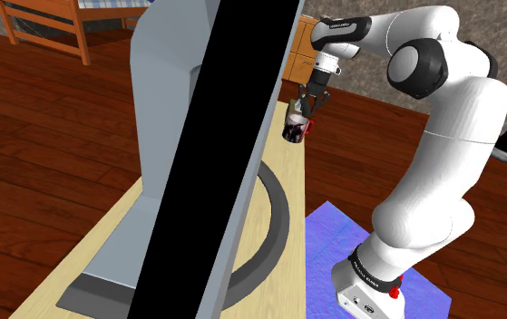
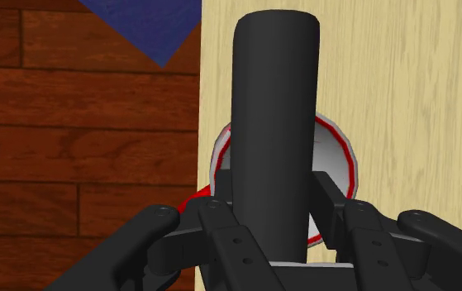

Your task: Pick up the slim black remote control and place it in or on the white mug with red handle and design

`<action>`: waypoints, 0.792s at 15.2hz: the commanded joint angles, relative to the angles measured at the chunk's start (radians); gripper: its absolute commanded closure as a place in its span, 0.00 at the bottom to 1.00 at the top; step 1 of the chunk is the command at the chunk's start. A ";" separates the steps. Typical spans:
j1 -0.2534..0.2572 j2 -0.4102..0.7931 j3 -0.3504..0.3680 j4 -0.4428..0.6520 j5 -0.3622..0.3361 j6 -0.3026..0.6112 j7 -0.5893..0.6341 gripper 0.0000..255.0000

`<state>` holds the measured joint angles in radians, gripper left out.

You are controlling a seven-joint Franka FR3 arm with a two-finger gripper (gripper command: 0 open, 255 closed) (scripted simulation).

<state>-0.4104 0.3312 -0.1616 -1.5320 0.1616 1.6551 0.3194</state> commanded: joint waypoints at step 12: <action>0.003 0.016 0.002 -0.084 0.005 0.100 -0.012 1.00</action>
<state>-0.4077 0.3439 -0.1602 -1.6124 0.1662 1.7528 0.3086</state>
